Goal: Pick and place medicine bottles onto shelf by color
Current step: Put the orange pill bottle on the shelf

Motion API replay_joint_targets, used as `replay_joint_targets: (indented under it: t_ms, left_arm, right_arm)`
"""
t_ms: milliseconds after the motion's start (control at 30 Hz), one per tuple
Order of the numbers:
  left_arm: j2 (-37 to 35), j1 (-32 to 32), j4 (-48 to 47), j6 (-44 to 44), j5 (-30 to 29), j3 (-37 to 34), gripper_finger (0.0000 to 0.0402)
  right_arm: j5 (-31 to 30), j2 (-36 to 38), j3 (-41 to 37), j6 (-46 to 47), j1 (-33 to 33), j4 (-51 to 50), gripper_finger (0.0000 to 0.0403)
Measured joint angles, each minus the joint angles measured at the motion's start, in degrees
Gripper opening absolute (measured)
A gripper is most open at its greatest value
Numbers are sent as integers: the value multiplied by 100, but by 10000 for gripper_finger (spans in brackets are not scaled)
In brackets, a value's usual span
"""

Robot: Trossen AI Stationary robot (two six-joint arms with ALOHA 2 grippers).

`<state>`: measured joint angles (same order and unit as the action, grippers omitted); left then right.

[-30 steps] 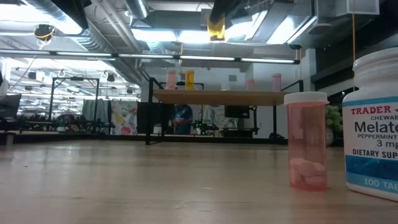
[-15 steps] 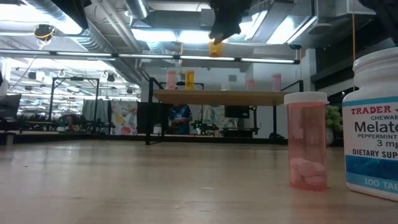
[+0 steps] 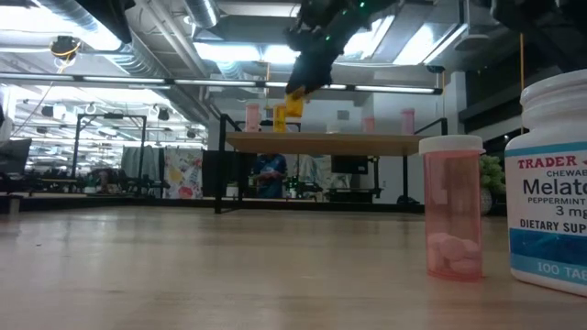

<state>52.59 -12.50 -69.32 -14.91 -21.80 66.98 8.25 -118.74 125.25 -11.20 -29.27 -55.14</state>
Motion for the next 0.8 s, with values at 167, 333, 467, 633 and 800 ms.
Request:
replay_joint_targets:
  t_ms: [167,333,467,633,800]
  left_arm:
    - [1,1,0,-1,0,0,160]
    - [1,0,0,-1,-2,0,160]
    - [-1,1,0,1,-2,0,160]
    - [1,0,0,0,-2,0,160]
    - [-1,1,0,1,-2,0,160]
  right_arm:
    - [0,-385,0,-108,0,25,213]
    - [65,-537,-4,-117,0,100,213]
    - [100,-539,-4,-131,2,249,213]
    - [85,-539,-4,-132,-14,305,218]
    - [85,-539,-4,-107,-14,309,237]
